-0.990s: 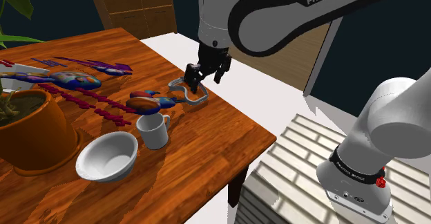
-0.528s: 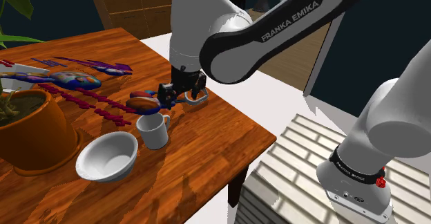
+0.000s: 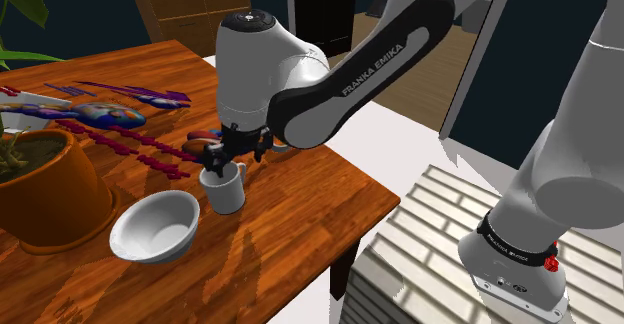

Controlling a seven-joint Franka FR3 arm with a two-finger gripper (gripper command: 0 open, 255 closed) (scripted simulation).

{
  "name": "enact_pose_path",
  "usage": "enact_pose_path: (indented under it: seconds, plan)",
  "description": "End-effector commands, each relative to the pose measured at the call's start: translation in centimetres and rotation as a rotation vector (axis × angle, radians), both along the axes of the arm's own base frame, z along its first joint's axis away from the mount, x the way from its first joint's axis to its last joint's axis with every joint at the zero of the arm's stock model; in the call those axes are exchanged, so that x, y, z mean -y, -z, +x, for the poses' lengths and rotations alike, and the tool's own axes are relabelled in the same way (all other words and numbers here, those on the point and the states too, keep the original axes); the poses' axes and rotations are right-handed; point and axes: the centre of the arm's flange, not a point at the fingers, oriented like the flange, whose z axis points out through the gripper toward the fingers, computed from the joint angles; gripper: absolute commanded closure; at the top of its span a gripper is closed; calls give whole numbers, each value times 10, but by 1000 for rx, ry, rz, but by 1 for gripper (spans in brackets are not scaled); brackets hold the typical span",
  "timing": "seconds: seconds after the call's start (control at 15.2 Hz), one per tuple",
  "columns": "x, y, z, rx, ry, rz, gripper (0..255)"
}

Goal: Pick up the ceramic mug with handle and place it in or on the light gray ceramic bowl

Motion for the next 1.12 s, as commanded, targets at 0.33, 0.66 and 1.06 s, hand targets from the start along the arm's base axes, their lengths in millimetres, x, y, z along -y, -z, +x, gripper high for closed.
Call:
enact_pose_path:
  seconds: [0.33,0.66,1.06]
  plan:
    - [-1,23,8,1,0,1,0]
    - [-1,23,8,1,0,1,0]
    - [-1,23,8,1,0,1,255]
